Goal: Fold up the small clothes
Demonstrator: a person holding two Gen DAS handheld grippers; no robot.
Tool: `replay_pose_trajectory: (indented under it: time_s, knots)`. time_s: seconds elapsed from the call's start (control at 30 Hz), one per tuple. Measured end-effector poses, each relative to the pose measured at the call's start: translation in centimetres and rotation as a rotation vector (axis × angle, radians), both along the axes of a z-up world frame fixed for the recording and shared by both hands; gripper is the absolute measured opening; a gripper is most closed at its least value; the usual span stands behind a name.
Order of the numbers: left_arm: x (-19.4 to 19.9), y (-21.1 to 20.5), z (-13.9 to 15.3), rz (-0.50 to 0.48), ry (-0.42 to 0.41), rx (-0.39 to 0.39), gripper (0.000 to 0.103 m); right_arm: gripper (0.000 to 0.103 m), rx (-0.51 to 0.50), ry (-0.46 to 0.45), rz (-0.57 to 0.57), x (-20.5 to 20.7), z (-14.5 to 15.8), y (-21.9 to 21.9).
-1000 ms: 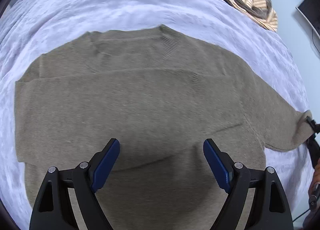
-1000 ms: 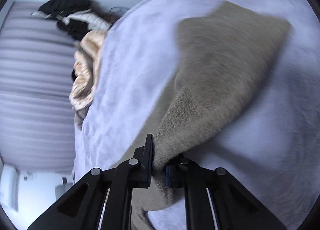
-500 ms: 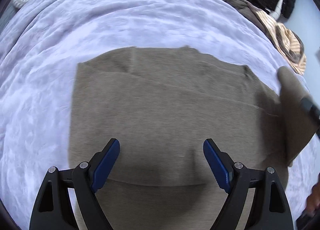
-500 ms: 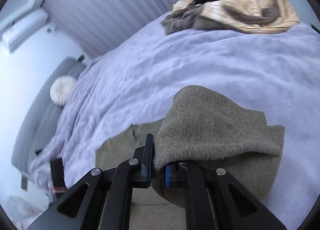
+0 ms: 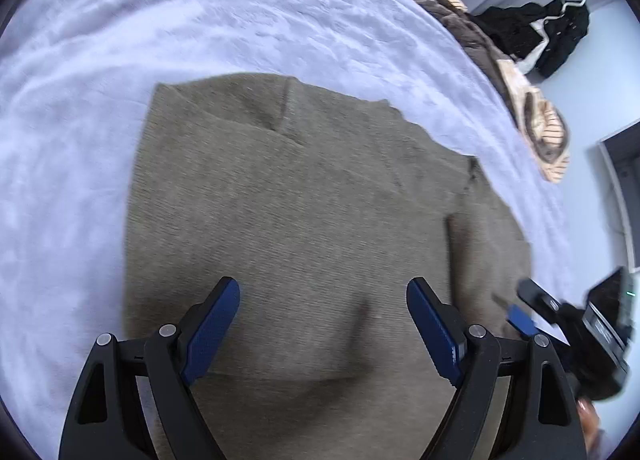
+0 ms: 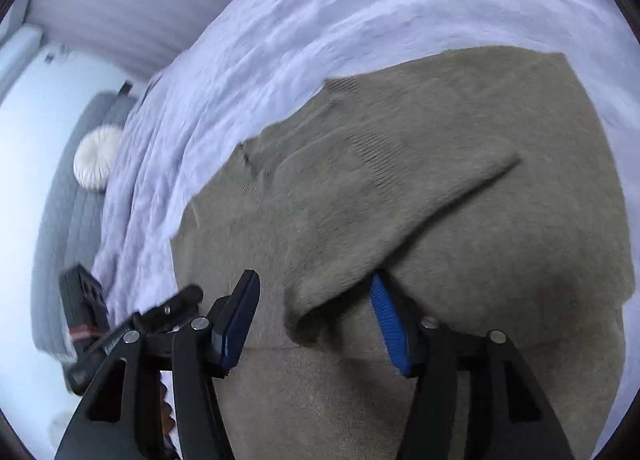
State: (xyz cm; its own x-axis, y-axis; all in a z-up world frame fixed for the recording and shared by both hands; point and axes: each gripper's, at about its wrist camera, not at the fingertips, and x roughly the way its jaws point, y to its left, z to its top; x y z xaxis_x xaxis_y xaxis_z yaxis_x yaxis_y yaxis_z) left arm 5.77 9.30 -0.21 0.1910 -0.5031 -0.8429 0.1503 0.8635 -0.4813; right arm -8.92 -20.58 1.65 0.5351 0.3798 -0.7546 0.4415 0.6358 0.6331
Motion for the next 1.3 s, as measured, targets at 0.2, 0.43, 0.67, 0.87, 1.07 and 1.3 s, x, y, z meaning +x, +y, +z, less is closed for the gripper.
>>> replay_pose_trajectory:
  time_s: [0.2,0.43,0.67,0.87,1.07,1.3]
  knots:
    - [0.4,1.9,-1.0,0.029,0.085,-0.175,0.086,0.011,-0.021,-0.017,-0.022,4.3,0.2,-0.4]
    - [1.2,4.6,-2.4,0.086,0.187,-0.419,0.086,0.01,-0.293,-0.147,0.55,7.4,4.1,13.7]
    - [1.5,4.2,-3.0,0.072,0.204,-0.393,0.086,0.018,-0.379,-0.003,0.743,5.1,0.6,19.1]
    - [1.8,3.2,-2.5,0.051,0.194,-0.335,0.086,0.052,-0.222,0.081,0.485,0.4,0.5,10.5]
    - [1.4,1.5,-1.3,-0.005,0.153,-0.167,0.07,0.052,-0.043,0.114,-0.021,-6.1,-0.4,-1.8]
    - [1.5,-0.3,0.0,-0.078,0.093,-0.029,0.009,0.006,0.163,0.089,-0.334,-7.4,-3.2,-7.7]
